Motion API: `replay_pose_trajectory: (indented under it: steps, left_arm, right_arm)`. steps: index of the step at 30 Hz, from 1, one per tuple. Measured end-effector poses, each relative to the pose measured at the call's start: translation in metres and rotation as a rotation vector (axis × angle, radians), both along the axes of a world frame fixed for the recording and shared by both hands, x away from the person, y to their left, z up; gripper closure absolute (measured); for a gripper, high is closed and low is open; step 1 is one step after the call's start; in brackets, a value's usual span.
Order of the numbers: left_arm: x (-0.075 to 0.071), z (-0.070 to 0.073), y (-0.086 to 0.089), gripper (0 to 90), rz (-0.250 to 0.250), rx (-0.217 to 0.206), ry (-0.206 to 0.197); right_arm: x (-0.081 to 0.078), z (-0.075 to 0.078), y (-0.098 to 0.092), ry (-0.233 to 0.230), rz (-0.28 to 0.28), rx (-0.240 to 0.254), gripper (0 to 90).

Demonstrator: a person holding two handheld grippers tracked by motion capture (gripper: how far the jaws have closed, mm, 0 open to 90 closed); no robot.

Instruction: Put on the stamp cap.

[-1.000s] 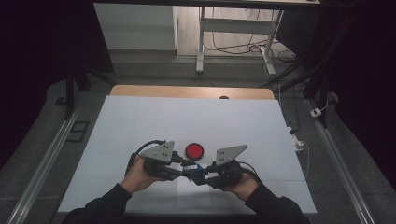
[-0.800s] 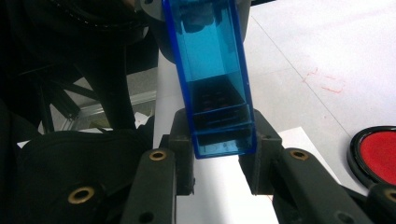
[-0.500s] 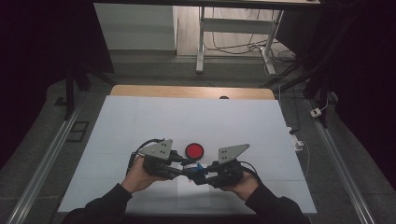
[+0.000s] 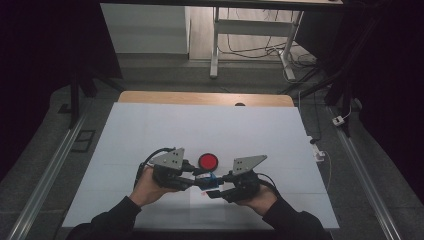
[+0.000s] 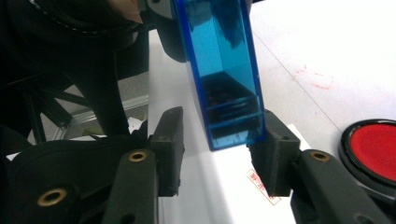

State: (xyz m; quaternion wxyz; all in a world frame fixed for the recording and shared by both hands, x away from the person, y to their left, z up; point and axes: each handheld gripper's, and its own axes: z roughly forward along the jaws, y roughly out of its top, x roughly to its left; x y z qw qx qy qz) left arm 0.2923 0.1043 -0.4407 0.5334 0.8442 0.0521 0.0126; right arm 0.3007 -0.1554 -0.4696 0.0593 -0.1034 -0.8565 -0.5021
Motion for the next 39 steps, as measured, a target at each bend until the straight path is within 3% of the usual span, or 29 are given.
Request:
replay_pose_trajectory:
  steps: [14,24,39]
  left_arm:
    - [0.000,0.004,0.001,69.6,0.048,0.026,0.026]
    - [0.001,0.005,0.004,69.6,0.085,0.036,0.046]
    - [0.002,0.007,0.011,69.6,0.129,0.046,0.041]
  right_arm:
    - [-0.002,0.002,-0.002,-0.039,-0.092,-0.057,37.7]
    - [-0.005,0.006,-0.007,-0.051,-0.133,-0.072,31.2]
    - [-0.010,0.011,-0.013,-0.072,-0.177,-0.099,23.6]
